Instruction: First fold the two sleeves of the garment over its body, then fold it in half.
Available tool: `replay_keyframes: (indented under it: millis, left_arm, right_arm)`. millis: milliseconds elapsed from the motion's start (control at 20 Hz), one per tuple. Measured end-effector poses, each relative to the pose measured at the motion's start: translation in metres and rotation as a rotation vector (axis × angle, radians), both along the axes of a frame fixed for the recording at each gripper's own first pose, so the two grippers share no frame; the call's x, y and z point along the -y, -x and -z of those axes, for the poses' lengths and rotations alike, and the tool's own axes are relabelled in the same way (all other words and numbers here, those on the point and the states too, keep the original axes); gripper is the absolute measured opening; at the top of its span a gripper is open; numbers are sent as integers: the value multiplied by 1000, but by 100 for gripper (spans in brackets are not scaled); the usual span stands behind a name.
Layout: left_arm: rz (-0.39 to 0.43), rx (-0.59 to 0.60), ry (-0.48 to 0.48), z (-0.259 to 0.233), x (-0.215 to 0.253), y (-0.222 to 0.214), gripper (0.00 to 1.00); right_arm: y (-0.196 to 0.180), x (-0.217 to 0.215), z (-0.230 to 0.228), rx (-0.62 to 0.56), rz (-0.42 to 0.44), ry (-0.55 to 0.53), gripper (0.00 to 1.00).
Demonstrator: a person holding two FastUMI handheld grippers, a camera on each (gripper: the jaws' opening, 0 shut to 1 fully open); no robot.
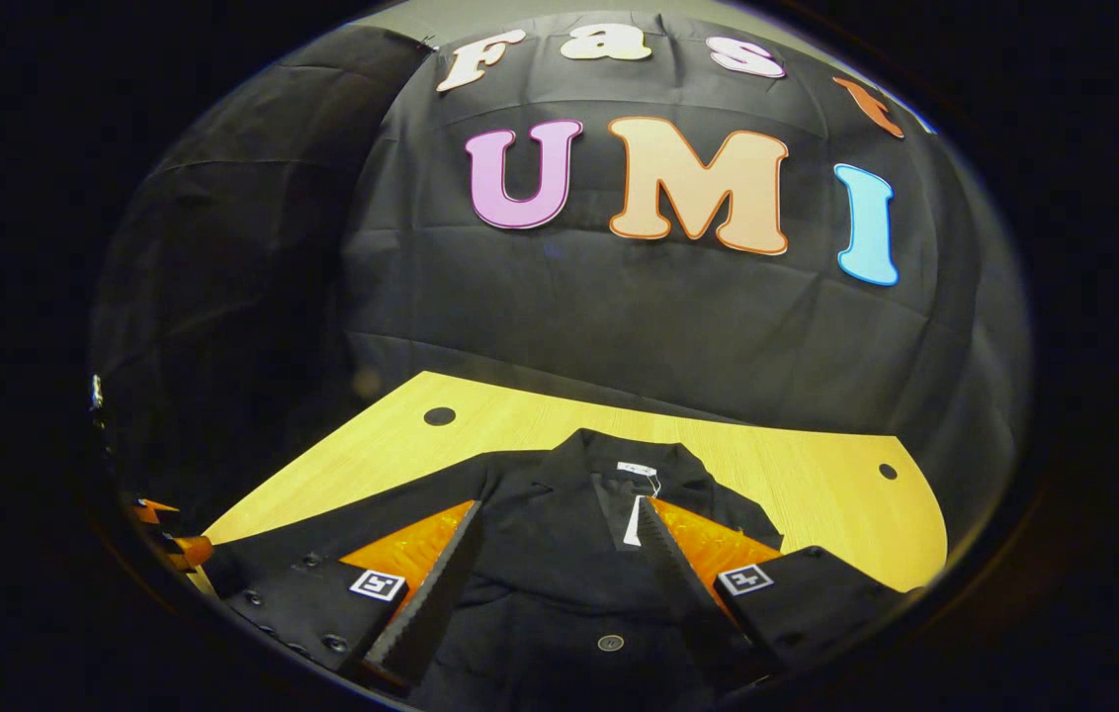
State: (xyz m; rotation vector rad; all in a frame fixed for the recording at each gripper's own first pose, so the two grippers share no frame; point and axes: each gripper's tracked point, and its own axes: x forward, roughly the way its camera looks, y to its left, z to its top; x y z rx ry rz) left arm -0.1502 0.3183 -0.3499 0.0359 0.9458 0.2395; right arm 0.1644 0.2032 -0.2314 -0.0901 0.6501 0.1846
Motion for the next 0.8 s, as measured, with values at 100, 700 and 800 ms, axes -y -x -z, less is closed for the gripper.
replay_keyframes:
  millis: [100, 700, 800]
  left_arm:
    - [-9, -36, 5, 11, 1, 9, 94]
    - [-27, -53, 55, 24, 17, 23, 63]
    - [-30, -45, 36, 24, 22, 19, 32]
  right_arm:
    - [3, 1, 3, -10, 0, 3, 98]
    - [38, 33, -2, -29, 30, 33, 97]
    - [50, 47, -4, -24, 32, 33, 98]
